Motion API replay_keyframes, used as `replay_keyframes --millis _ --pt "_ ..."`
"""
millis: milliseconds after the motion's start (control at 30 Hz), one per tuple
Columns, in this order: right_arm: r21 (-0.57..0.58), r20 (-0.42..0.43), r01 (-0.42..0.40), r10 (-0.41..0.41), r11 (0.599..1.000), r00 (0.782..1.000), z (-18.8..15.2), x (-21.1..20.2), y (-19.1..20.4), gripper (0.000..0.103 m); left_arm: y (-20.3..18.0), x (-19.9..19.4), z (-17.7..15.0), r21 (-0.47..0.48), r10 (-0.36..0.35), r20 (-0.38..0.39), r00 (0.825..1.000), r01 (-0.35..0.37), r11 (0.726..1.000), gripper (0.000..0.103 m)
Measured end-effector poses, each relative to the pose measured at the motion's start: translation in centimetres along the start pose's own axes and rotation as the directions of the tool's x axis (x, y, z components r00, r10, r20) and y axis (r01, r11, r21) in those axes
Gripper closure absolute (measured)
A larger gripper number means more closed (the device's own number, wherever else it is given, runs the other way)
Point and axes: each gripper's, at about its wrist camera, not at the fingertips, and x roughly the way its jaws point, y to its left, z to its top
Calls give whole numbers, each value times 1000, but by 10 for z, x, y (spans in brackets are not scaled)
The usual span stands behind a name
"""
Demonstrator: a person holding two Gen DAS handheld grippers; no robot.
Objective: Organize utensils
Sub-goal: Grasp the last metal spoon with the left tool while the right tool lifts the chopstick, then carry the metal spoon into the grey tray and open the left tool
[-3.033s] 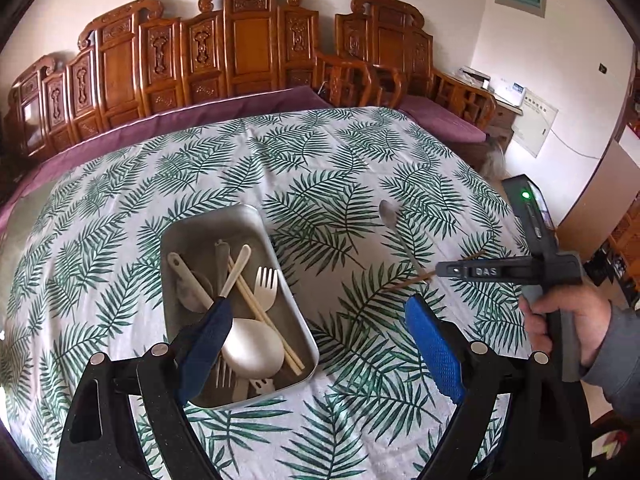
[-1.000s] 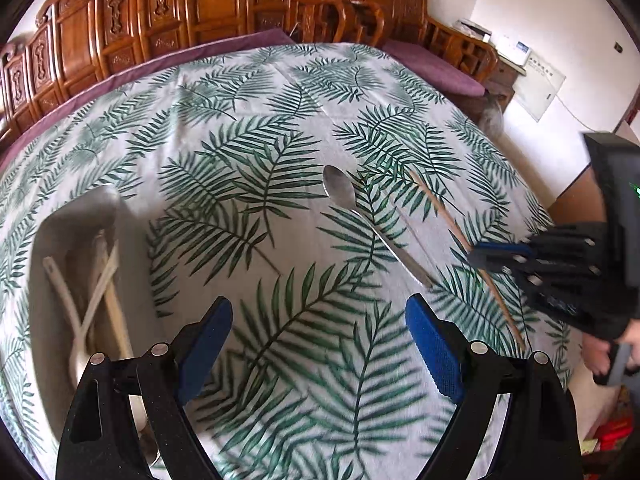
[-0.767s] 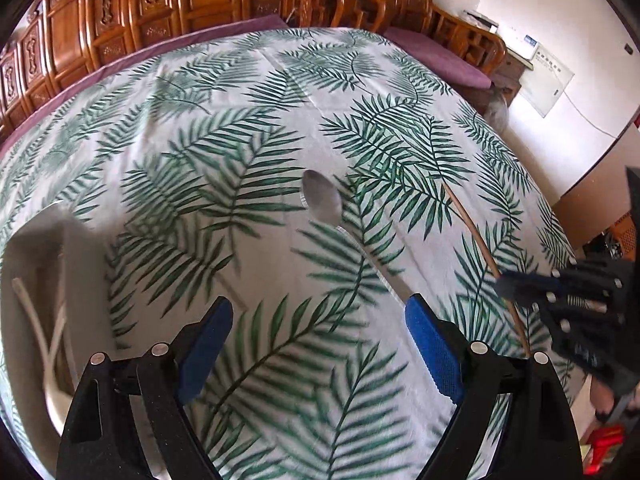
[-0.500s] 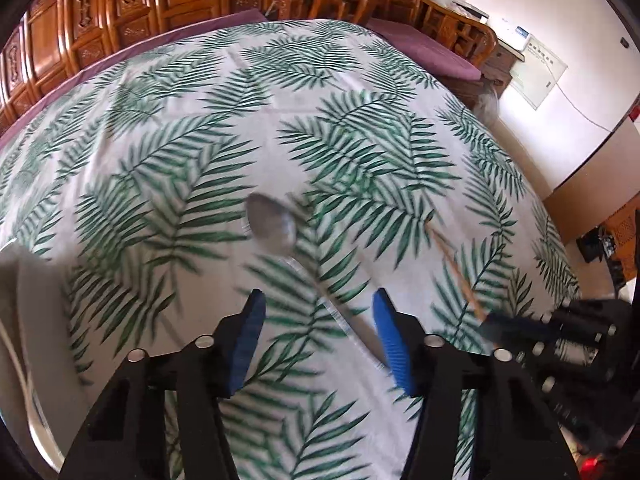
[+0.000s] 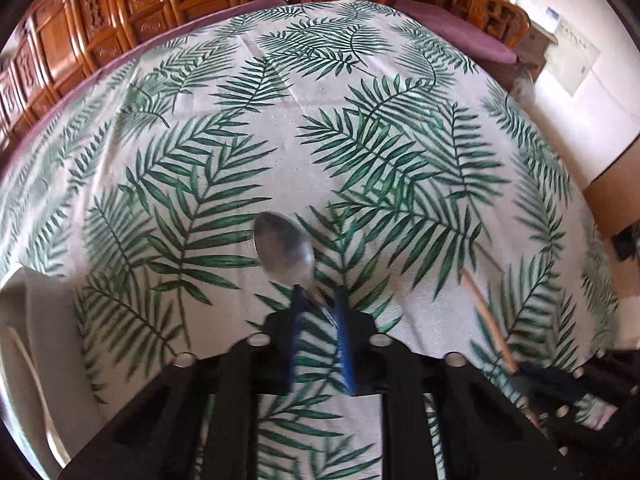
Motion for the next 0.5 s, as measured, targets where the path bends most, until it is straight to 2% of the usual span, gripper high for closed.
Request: replay_keyframes --millis 167,500 --pt "3 0 2 -2 1000 1000 -1 -1 1 97 15 -2 -2 -24 -9 -22 1000 8 1000 100" --pt "11 4 9 -9 1000 1000 1 -3 2 97 27 -7 -9 -22 -33 -2 999 33 999 101"
